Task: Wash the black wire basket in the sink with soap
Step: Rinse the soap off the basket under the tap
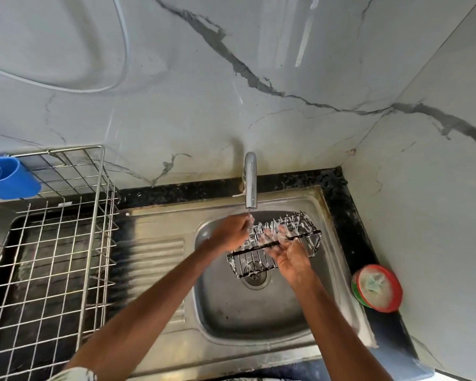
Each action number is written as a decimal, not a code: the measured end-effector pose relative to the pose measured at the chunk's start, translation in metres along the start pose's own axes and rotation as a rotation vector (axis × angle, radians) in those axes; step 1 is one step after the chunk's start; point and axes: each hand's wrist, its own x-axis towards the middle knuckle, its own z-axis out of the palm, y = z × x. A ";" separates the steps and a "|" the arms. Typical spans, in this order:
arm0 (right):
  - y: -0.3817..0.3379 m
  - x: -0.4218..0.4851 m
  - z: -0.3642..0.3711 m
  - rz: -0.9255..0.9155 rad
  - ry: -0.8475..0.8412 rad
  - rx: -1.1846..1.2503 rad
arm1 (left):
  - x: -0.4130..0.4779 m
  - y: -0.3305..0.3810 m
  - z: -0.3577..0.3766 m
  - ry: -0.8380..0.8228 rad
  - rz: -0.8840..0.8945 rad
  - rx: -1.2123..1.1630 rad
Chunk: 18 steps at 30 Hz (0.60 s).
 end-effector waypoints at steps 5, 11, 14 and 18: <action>0.002 0.011 0.004 -0.026 0.049 0.036 | 0.005 0.003 0.020 0.047 0.037 0.203; 0.002 0.011 -0.001 -0.050 0.038 0.291 | 0.002 0.009 0.024 0.209 -0.176 -0.118; 0.002 0.004 0.002 -0.046 0.031 0.338 | -0.002 0.015 0.016 0.137 -0.348 -0.271; 0.013 0.004 0.004 -0.036 0.042 0.382 | -0.010 0.023 0.010 0.212 -0.653 -0.600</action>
